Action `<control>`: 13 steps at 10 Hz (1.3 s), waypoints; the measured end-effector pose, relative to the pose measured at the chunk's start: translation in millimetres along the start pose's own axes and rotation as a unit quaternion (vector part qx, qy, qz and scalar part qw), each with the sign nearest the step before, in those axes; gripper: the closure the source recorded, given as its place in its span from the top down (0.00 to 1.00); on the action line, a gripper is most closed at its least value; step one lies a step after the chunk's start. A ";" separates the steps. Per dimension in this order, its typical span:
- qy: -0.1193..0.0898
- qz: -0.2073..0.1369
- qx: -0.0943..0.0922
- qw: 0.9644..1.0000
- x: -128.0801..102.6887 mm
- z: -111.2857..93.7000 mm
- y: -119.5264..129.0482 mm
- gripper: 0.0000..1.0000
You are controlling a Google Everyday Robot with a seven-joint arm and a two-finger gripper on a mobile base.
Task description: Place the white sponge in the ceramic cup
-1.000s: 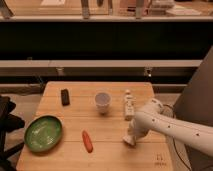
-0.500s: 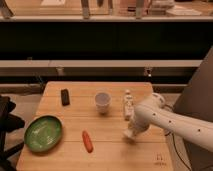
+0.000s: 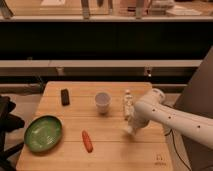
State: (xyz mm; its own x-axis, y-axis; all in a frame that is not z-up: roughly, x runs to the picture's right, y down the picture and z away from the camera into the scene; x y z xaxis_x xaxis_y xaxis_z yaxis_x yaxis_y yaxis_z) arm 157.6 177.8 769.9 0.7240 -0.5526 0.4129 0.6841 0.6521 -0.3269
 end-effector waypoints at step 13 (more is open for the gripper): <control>0.031 -0.003 0.021 0.999 37.1 -19.4 -52.5 0.04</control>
State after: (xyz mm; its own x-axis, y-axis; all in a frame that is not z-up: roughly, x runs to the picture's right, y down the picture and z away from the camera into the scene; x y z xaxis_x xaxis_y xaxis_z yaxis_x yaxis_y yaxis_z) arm 150.2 113.0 785.9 0.7250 -0.5866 0.3609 0.6849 0.6691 -0.2885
